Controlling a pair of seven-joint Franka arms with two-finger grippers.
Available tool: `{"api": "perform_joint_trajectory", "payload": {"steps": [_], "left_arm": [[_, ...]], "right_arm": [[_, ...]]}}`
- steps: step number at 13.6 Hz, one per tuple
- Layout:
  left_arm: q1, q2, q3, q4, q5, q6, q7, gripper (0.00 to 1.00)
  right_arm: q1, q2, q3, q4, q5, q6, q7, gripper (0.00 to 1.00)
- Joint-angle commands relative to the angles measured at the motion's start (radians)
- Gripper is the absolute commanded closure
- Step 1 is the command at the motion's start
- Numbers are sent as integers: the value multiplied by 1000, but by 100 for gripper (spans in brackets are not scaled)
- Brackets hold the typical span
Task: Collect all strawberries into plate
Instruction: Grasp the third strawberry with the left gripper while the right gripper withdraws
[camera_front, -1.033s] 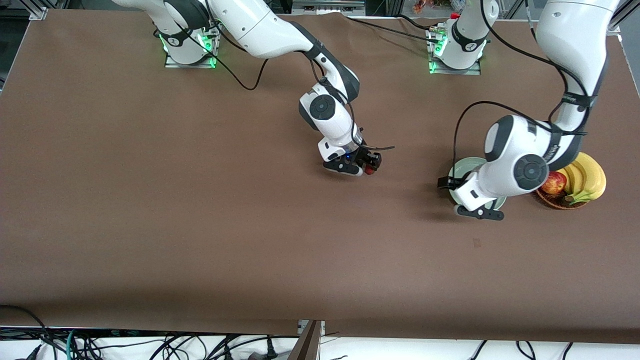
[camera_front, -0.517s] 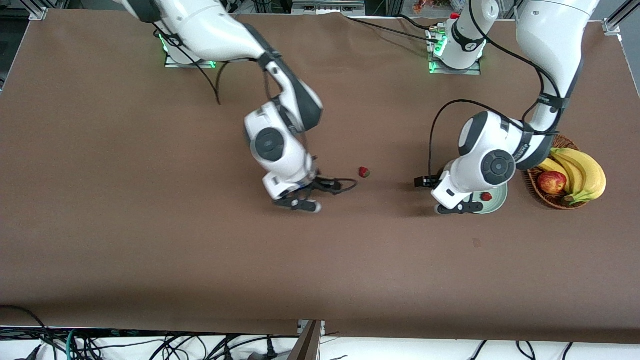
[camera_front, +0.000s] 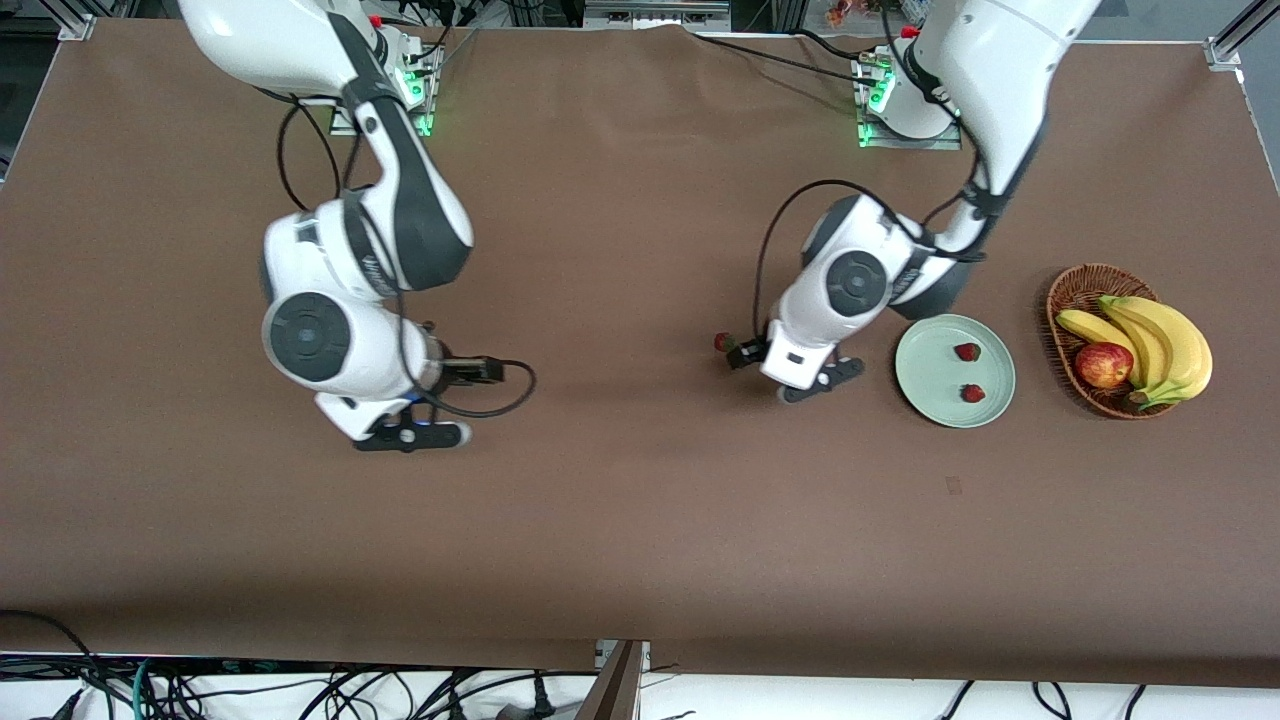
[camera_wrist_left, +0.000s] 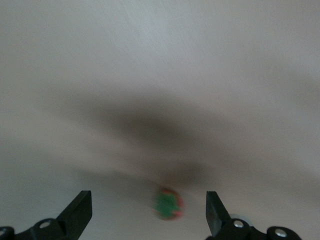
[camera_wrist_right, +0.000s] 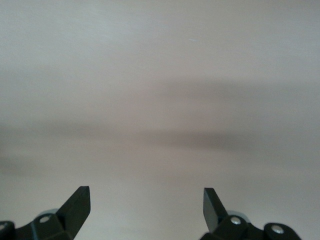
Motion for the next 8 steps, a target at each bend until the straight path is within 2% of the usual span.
{"api": "perform_joint_trajectory", "payload": {"steps": [1, 3, 4, 5, 7, 8], "left_arm": [[-47, 49, 16, -3, 14, 66, -77, 0], [-82, 53, 19, -24, 28, 86, -85, 0], [-82, 62, 20, -29, 36, 95, -83, 12], [-82, 63, 19, -29, 60, 95, -85, 28], [-82, 61, 20, -40, 74, 94, -86, 37], [-81, 60, 20, -47, 77, 94, -86, 58]], "right_arm": [[-9, -54, -53, -23, -23, -75, -156, 0], [-19, -104, -102, -23, -61, -168, -221, 0], [-22, -123, -119, -21, -78, -214, -226, 0], [-34, -167, -115, -23, -97, -227, -223, 0], [-77, -277, -87, -60, -123, -250, -217, 0], [-113, -331, -52, -86, -127, -271, -214, 0]]}}
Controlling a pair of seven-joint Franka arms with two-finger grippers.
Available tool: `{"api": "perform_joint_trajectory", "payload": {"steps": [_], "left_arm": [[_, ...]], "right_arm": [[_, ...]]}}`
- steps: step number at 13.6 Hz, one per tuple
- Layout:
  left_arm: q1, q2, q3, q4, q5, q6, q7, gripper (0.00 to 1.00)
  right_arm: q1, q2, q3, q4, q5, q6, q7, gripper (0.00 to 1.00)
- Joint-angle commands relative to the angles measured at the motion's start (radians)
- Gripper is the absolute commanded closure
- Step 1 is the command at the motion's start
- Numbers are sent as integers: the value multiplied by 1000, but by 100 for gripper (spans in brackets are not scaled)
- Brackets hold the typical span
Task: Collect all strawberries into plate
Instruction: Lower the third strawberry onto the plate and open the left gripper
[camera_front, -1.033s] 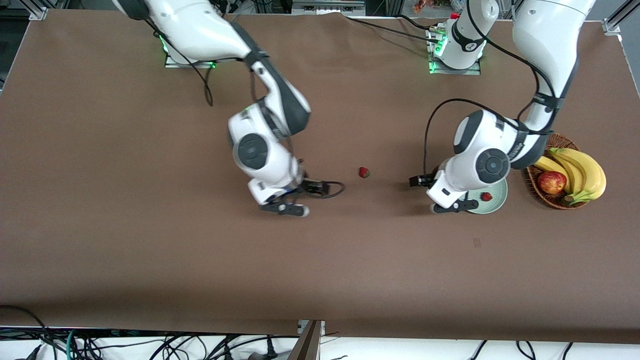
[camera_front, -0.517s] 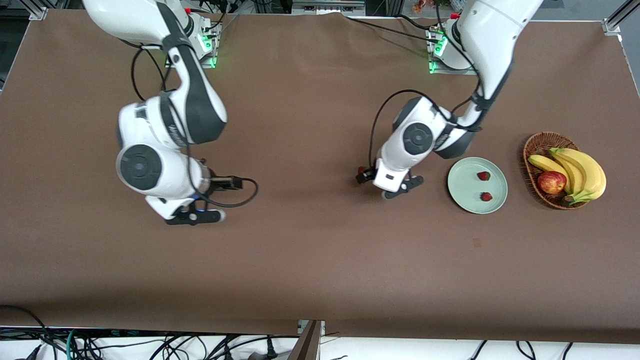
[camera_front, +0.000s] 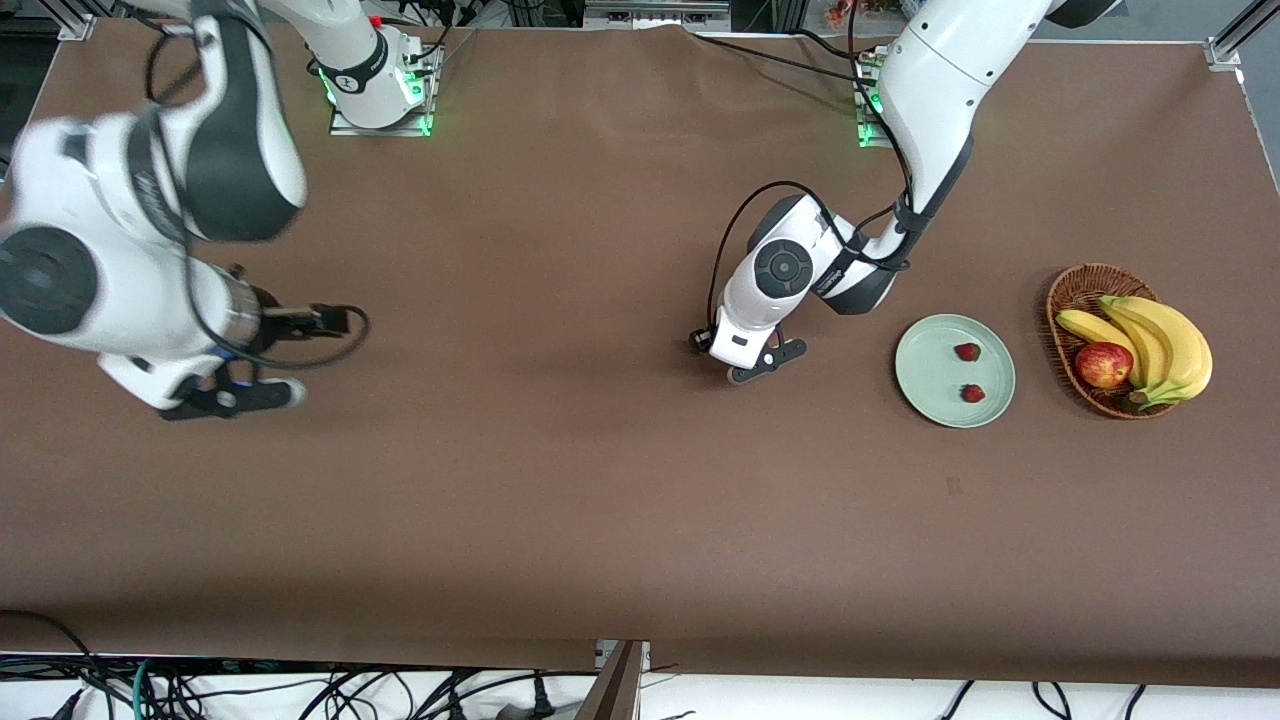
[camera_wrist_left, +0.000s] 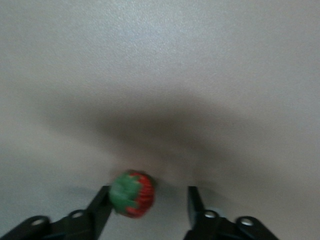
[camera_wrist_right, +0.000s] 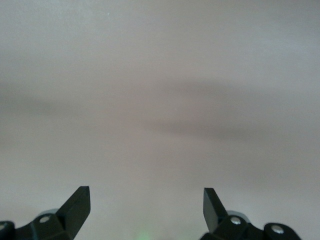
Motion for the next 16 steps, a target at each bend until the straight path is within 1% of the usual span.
{"api": "perform_joint_trajectory", "payload": {"steps": [1, 2, 3, 4, 5, 6, 7, 9, 11, 14, 15, 16], "left_arm": [[-8, -14, 11, -31, 29, 11, -21, 84], [-8, -16, 13, -31, 38, 11, -19, 96], [-2, -20, 13, -31, 70, 8, -21, 100], [4, -25, 13, -31, 78, -1, -21, 100], [7, -40, 14, -31, 80, -15, -19, 100], [16, -65, 22, -25, 81, -59, -13, 100], [31, -101, 28, -11, 81, -132, -1, 100], [85, -148, 28, 38, 83, -290, 115, 100], [139, -181, 31, 62, 83, -416, 250, 100], [270, -218, 34, 58, 83, -495, 472, 100], [310, -217, 34, 46, 113, -500, 542, 100], [338, -212, 30, 29, 180, -498, 574, 100]], "right_arm": [[-91, -190, 113, -108, -29, -55, -2, 0], [-145, -230, 164, -135, -57, -66, -2, 0], [-193, -267, 214, -167, -112, -72, -12, 0], [-227, -316, 250, -198, -147, -75, -12, 0], [-248, -373, 265, -233, -152, -74, -12, 0], [-254, -420, 276, -258, -152, -72, -11, 0], [-273, -439, 284, -258, -151, -68, -11, 0], [-340, -462, 334, -260, -152, -63, -11, 0], [-368, -468, 374, -264, -163, -75, -12, 0], [-388, -458, 374, -266, -151, -92, -15, 0], [-388, -441, 371, -254, -152, -98, -17, 0], [-380, -435, 371, -243, -158, -103, -15, 0]]}}
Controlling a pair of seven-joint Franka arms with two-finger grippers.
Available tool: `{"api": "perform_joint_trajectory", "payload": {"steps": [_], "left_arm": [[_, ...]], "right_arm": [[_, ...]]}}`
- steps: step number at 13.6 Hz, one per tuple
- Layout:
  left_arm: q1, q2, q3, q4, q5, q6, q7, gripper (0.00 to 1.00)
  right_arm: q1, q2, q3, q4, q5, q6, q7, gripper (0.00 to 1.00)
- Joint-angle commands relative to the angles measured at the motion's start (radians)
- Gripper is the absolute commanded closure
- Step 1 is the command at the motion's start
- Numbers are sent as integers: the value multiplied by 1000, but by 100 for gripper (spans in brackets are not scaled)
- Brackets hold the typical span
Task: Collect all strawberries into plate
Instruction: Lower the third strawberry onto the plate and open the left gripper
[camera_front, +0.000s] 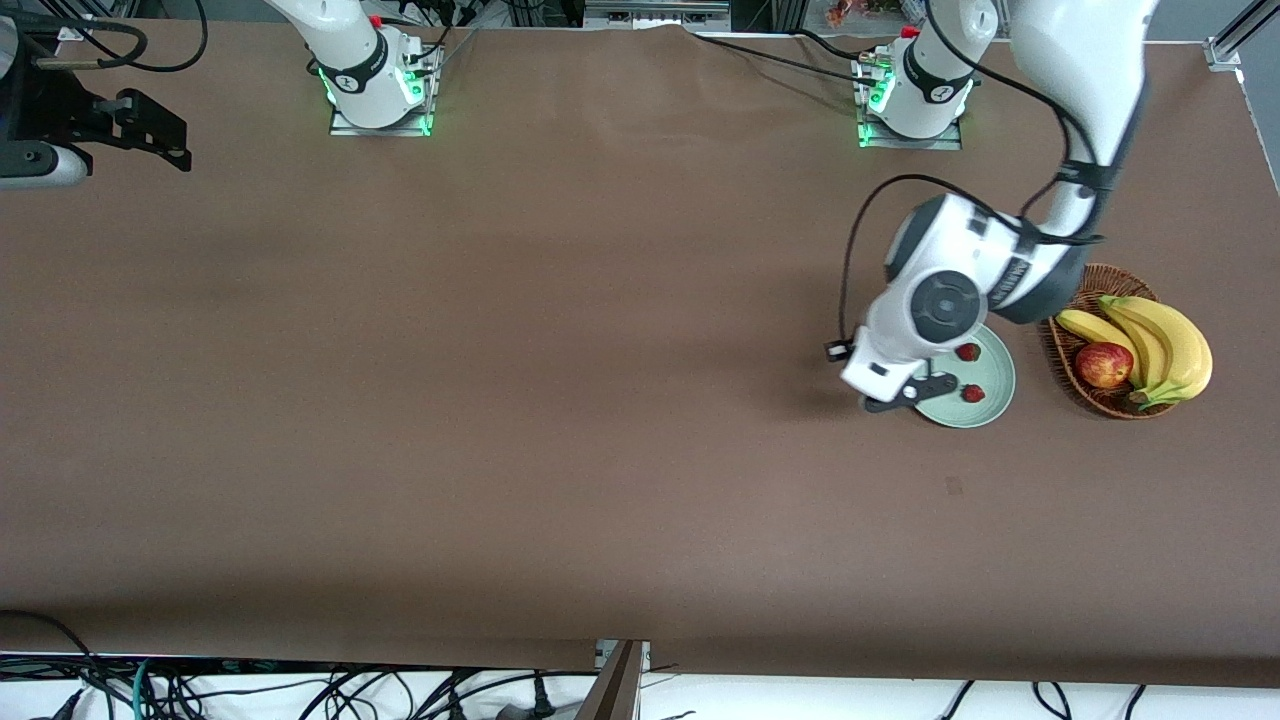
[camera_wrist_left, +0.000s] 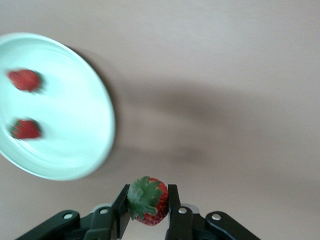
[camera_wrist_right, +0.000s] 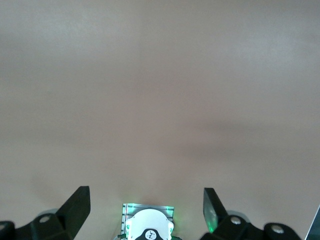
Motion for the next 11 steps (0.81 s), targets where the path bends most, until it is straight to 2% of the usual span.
{"api": "perform_joint_trajectory", "payload": {"steps": [1, 6, 8, 9, 11], "left_arm": [[70, 1, -15, -45, 139, -7, 93, 100], [165, 92, -18, -57, 170, 8, 225, 99], [179, 112, -19, -59, 170, 38, 230, 93], [180, 120, -19, -59, 170, 39, 228, 80], [180, 123, -19, -54, 170, 39, 230, 0]], "right_arm": [[-11, 11, 22, 16, -14, -12, -12, 0], [-4, 34, 27, 31, -16, -9, -10, 0], [-5, 39, 27, 31, -17, -6, -10, 0], [-7, 39, 27, 33, -17, -6, -10, 0], [-7, 40, 25, 31, -22, -8, -9, 0]]}}
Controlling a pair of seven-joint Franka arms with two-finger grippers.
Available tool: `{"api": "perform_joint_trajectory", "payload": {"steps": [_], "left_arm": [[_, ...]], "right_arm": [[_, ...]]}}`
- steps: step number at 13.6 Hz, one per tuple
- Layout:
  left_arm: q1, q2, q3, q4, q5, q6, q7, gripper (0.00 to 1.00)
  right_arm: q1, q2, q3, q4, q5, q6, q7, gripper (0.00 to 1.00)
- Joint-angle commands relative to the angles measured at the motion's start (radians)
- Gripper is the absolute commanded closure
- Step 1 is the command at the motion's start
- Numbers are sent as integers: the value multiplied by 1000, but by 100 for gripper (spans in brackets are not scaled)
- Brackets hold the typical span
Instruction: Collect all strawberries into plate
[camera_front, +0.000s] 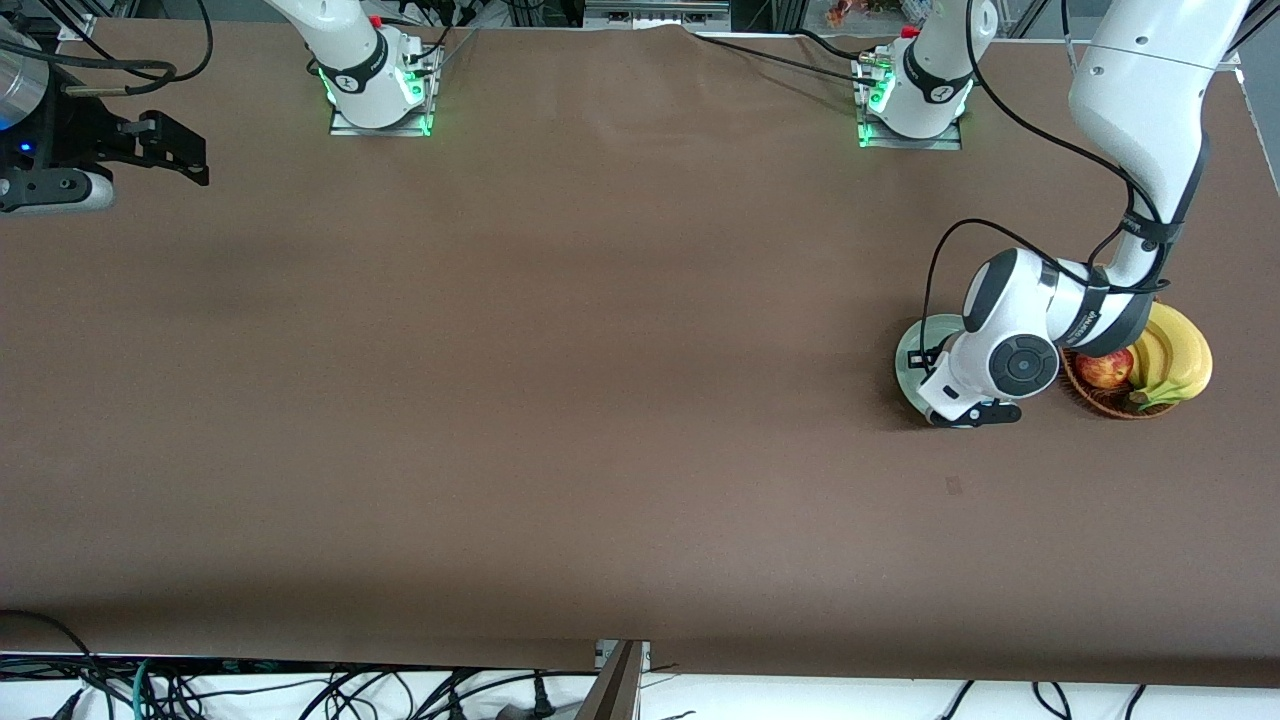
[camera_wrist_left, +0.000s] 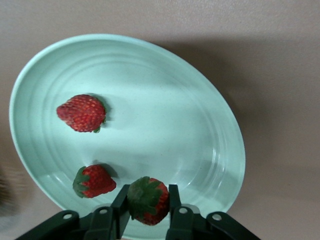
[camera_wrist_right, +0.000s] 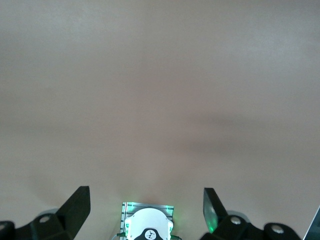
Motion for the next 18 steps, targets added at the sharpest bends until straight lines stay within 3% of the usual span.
{"api": "perform_joint_trajectory", "payload": {"steps": [1, 4, 8, 11, 15, 17, 18], "left_arm": [[17, -6, -17, 8, 23, -3, 11, 0], [20, -56, -21, 31, 10, -55, 15, 0], [20, -219, -64, 130, -13, -271, 100, 0], [45, -271, -58, 302, -111, -423, 304, 0], [62, -279, -60, 555, -150, -612, 367, 0], [51, -404, -19, 469, -225, -582, 427, 0], [1, -475, 56, 383, -228, -537, 436, 0]], "right_arm": [[-7, 11, 6, 28, -16, -7, -10, 0], [-6, 11, 8, 28, -16, -2, -10, 0], [-4, 15, 9, 28, -16, -2, -10, 0], [-4, 23, 8, 39, -14, -5, -10, 0], [-4, 23, 8, 40, -14, -3, -10, 0], [-4, 25, 8, 40, -16, -3, -10, 0], [-4, 25, 8, 40, -16, -3, -10, 0]]}}
